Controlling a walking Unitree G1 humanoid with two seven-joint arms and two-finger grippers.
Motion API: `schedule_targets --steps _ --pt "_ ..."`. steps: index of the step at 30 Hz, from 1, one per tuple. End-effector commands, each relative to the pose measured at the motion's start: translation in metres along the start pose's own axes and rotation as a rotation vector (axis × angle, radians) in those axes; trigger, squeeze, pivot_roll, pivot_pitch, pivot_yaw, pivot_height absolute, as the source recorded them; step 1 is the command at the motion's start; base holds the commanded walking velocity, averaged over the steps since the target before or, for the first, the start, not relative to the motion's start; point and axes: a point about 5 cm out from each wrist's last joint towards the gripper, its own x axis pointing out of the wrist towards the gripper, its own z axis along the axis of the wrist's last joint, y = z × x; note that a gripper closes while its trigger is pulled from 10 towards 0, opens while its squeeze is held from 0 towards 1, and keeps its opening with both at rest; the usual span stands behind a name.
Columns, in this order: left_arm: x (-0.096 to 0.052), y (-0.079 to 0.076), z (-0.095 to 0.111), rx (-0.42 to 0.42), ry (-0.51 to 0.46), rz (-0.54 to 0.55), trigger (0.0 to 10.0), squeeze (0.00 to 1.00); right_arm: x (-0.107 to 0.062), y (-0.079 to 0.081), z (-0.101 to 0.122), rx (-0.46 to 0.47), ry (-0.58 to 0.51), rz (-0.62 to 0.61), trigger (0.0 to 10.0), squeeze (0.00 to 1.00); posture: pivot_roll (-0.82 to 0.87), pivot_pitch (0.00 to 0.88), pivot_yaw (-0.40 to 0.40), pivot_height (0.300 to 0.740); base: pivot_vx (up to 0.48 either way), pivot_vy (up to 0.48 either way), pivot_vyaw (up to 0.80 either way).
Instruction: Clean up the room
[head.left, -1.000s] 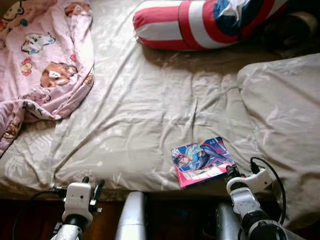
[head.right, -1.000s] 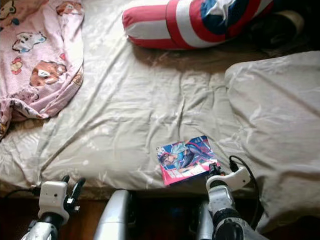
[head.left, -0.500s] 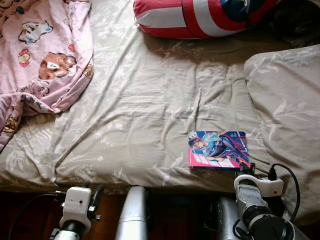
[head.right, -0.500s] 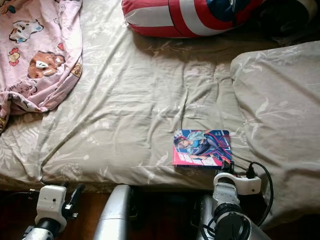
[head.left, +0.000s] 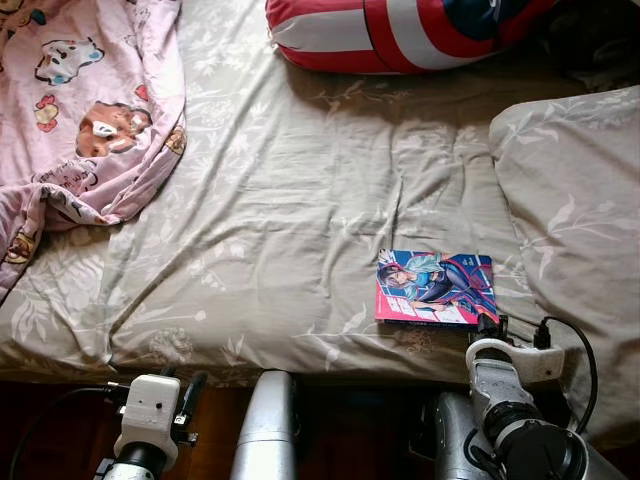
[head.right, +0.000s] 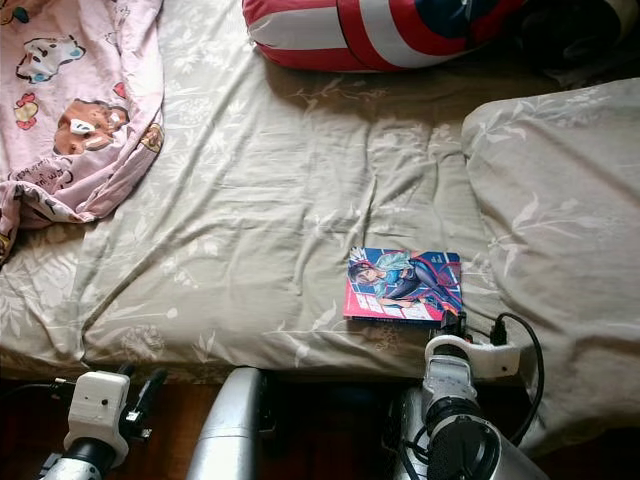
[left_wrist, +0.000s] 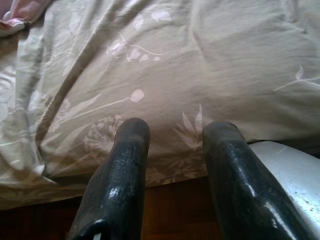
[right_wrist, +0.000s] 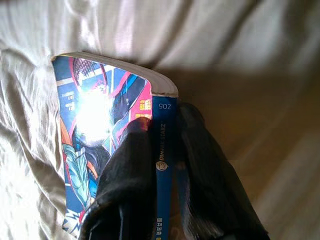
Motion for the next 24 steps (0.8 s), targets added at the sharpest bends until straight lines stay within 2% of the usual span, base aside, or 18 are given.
schedule_targets --steps 1,4,9,11,18,20,21,22,24 --pt "-0.008 -0.001 -0.009 0.010 0.052 -0.009 10.0 0.00 -0.005 -0.014 -0.007 -0.032 0.036 -0.045 10.0 0.00 0.36 0.426 0.120 0.639 0.000 0.000 0.00" --pt "-0.006 -0.002 -0.008 0.005 0.053 -0.009 10.0 0.00 -0.006 -0.015 -0.005 -0.131 0.071 -0.027 10.0 0.00 0.36 0.427 0.119 0.639 0.000 0.000 0.00" --pt "-0.005 -0.003 -0.008 0.008 0.052 -0.017 10.0 0.00 -0.006 -0.017 -0.004 -0.134 0.074 -0.024 10.0 0.00 0.36 0.428 0.119 0.639 0.000 0.000 0.00" --pt "-0.005 -0.002 -0.008 0.008 0.052 -0.014 10.0 0.00 -0.006 -0.017 -0.004 -0.169 0.088 -0.018 10.0 0.00 0.35 0.430 0.117 0.639 0.000 0.000 0.00" --pt "-0.005 -0.002 -0.009 0.011 0.056 -0.016 10.0 0.00 -0.008 -0.023 -0.003 -0.115 0.065 -0.047 10.0 0.00 0.35 0.429 0.119 0.639 0.000 0.000 0.00" --pt "-0.005 -0.002 -0.009 0.012 0.058 -0.016 10.0 0.00 -0.009 -0.024 -0.004 -0.091 0.056 -0.058 10.0 0.08 0.35 0.427 0.118 0.639 0.000 0.000 0.00" --pt "-0.005 -0.001 -0.009 0.013 0.059 -0.015 10.0 0.00 -0.009 -0.025 -0.004 -0.081 0.053 -0.060 10.0 0.09 0.35 0.427 0.118 0.639 0.000 0.000 0.00" --pt "-0.005 -0.001 -0.009 0.013 0.060 -0.014 10.0 0.00 -0.009 -0.026 -0.005 -0.067 0.049 -0.065 10.0 0.22 0.35 0.427 0.118 0.639 0.000 0.000 0.00" --pt "-0.005 -0.001 -0.009 0.013 0.060 -0.013 10.0 0.00 -0.010 -0.026 -0.006 -0.069 0.053 -0.065 10.0 0.27 0.35 0.426 0.116 0.639 0.000 0.000 0.00"
